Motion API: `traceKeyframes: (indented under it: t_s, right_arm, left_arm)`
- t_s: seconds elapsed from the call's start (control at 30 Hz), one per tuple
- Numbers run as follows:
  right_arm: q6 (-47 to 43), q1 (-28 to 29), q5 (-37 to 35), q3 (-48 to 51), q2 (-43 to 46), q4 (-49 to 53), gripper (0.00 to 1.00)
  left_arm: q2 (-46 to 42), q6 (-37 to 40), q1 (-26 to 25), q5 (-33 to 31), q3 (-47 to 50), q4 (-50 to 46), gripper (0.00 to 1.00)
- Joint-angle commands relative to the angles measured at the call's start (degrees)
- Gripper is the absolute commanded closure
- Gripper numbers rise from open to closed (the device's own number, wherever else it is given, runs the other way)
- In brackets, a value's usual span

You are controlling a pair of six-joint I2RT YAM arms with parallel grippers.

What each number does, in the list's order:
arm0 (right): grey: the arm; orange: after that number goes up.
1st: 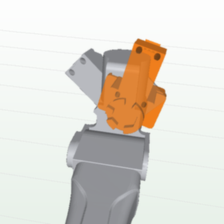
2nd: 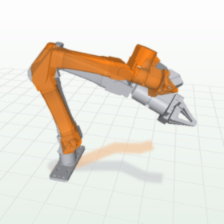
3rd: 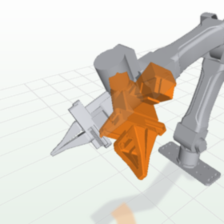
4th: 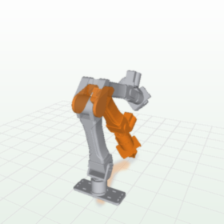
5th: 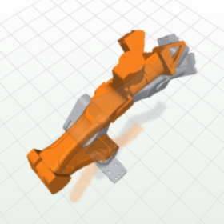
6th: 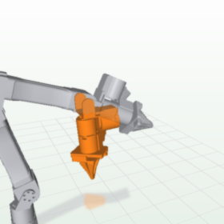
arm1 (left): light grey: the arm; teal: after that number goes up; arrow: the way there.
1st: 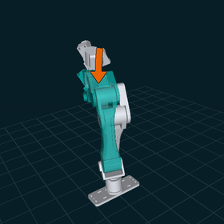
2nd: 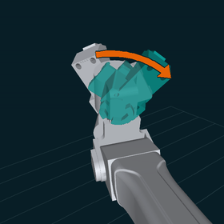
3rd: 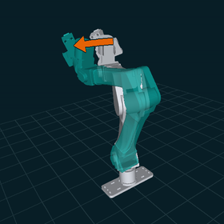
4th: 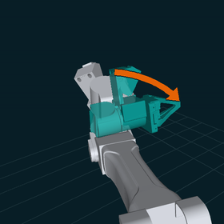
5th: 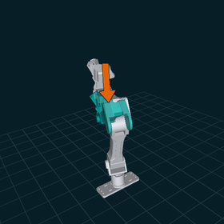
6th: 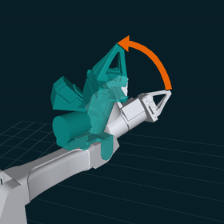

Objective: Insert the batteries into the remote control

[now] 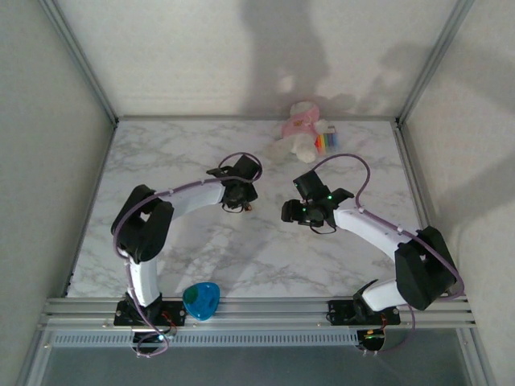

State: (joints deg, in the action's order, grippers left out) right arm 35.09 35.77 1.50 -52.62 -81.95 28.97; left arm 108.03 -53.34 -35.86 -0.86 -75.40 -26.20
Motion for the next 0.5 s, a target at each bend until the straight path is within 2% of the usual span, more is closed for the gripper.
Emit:
traceKeyframes:
  t_s: [0.0, 0.17, 0.3, 0.47]
  right_arm:
    - [-2.3, 0.3, 3.1, -2.5, -2.6, -0.8, 0.37]
    - [-2.1, 2.3, 3.5, -6.4, -6.9, 0.8, 0.37]
    - [-3.7, 3.4, 5.6, -10.0, -10.3, 1.5, 0.35]
    - [-4.7, 9.0, -1.0, -16.9, -16.9, 5.2, 0.26]
  left_arm:
    - [-3.7, 5.1, 2.6, -0.2, -2.4, -0.4, 0.47]
    - [-4.5, 13.8, 6.8, 4.0, -2.1, 4.0, 0.26]
    - [-3.8, 20.9, 9.6, 5.4, -2.4, 4.3, 0.21]
    - [-1.8, 23.5, 14.3, 6.4, -3.0, 4.9, 0.19]
